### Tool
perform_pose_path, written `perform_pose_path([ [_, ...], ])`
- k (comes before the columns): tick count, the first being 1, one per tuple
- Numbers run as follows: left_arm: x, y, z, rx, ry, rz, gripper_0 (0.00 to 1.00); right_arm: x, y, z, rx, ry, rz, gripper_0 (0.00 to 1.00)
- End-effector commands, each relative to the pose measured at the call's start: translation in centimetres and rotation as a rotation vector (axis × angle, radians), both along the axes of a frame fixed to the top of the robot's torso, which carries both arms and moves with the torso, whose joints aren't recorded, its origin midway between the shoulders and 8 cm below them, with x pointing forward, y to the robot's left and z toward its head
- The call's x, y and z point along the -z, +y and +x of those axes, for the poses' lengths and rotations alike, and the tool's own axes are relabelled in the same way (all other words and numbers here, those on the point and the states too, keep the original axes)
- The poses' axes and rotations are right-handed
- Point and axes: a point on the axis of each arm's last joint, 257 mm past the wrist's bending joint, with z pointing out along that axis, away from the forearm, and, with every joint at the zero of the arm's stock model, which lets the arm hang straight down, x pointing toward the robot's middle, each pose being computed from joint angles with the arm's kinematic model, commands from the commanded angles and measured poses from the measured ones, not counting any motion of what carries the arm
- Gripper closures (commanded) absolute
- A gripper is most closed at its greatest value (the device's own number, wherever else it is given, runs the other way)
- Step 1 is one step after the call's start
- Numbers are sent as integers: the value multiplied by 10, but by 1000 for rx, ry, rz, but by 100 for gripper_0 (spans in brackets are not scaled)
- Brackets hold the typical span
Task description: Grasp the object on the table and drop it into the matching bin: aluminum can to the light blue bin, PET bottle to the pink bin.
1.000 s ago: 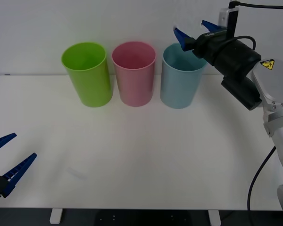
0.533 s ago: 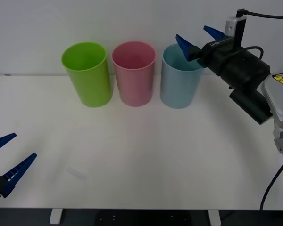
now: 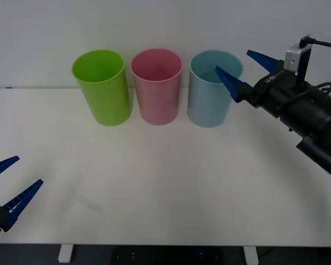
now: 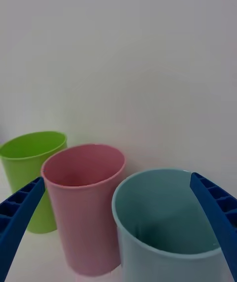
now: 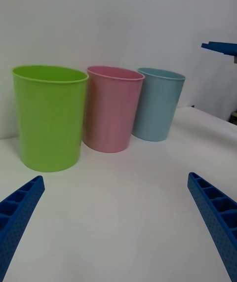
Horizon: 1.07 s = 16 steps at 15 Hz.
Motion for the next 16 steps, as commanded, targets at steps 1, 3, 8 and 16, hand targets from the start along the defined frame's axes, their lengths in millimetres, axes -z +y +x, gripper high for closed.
perform_pose_path([
  [1, 0, 0, 0, 0, 0, 0, 0, 14, -9, -20, -18, 6, -41, 0],
  [3, 0, 0, 0, 0, 0, 0, 0, 28, -18, -29, -7, -20, -98, 0],
  [8, 0, 0, 0, 0, 0, 0, 0, 67, -45, -58, -8, -38, -235, 0],
  [16, 0, 0, 0, 0, 0, 0, 0, 106, -89, -119, -79, 23, -327, 0],
])
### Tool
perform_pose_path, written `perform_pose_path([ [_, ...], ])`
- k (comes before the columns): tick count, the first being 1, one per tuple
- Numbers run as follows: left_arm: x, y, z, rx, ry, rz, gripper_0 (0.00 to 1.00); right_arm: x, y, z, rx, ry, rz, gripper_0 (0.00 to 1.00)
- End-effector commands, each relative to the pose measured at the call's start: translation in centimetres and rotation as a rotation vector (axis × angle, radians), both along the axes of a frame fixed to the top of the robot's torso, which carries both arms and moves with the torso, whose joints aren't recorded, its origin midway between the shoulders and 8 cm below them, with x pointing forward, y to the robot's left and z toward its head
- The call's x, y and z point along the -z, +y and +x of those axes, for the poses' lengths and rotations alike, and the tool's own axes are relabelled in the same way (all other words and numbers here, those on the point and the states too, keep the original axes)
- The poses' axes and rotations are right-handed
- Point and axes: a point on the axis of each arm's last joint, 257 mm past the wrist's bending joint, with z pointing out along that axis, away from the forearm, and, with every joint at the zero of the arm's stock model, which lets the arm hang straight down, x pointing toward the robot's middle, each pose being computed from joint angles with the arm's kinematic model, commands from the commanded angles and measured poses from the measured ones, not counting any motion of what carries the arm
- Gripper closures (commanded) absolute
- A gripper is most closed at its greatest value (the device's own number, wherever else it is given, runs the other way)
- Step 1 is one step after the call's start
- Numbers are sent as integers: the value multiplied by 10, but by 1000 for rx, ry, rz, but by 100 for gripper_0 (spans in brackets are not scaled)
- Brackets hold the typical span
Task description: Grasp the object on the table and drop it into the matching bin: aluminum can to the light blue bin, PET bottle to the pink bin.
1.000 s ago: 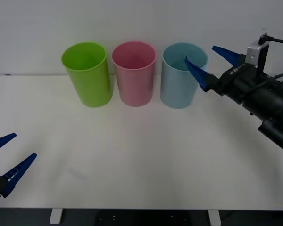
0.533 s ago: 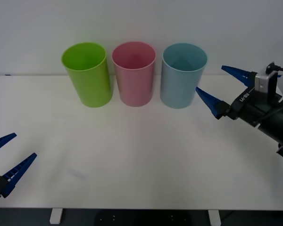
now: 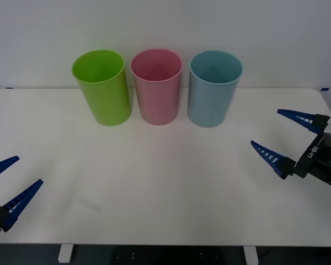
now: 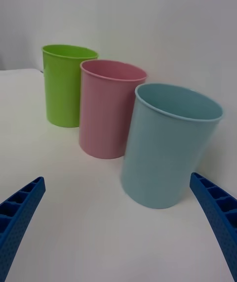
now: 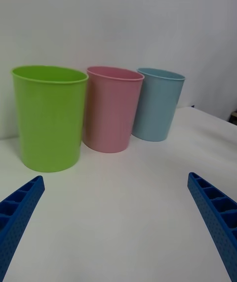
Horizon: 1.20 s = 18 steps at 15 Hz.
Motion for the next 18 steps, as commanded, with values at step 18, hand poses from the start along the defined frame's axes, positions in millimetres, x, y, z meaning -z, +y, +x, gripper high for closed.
perform_pose_path([
  [18, 0, 0, 0, 0, 0, 0, 0, 39, -24, -58, -45, 216, 60, 0],
])
